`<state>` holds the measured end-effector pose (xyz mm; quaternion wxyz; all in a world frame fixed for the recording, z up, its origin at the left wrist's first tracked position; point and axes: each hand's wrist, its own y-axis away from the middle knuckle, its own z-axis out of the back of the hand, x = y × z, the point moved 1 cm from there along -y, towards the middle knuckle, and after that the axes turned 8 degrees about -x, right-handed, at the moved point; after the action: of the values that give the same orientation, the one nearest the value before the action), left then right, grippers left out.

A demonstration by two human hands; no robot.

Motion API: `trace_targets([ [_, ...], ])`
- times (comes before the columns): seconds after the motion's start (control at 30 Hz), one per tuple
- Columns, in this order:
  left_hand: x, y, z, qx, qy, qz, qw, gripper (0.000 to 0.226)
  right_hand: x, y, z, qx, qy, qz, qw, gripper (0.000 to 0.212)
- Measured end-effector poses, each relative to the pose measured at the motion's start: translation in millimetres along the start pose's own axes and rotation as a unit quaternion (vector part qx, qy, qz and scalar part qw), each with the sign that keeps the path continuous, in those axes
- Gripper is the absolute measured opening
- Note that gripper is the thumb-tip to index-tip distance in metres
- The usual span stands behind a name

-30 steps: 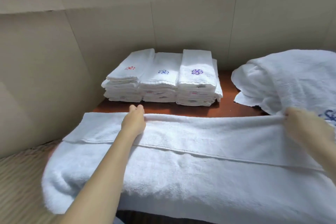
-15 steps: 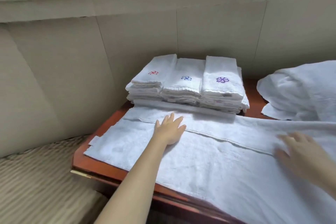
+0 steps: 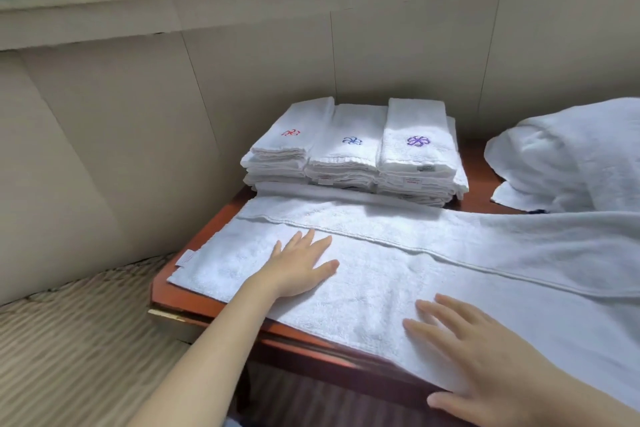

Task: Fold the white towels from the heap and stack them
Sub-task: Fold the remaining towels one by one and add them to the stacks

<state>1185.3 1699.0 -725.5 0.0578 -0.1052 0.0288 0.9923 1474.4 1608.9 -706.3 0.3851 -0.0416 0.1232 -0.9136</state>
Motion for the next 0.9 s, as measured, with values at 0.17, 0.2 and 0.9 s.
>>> trace_targets([
  [0.17, -10, 36, -12, 0.001, -0.040, -0.067, 0.997, 0.073, 7, 6, -7, -0.001, -0.002, 0.021, 1.000, 0.064],
  [0.2, -10, 42, -13, -0.001, -0.040, -0.073, 0.997, 0.074, 8, 6, -7, -0.010, -0.004, 0.013, 1.000, 0.064],
  [0.9, 28, 76, 19, -0.137, 0.165, -0.007, 0.977, 0.013, -12, -22, -7, -0.032, -0.011, -0.176, 0.984, 0.034],
])
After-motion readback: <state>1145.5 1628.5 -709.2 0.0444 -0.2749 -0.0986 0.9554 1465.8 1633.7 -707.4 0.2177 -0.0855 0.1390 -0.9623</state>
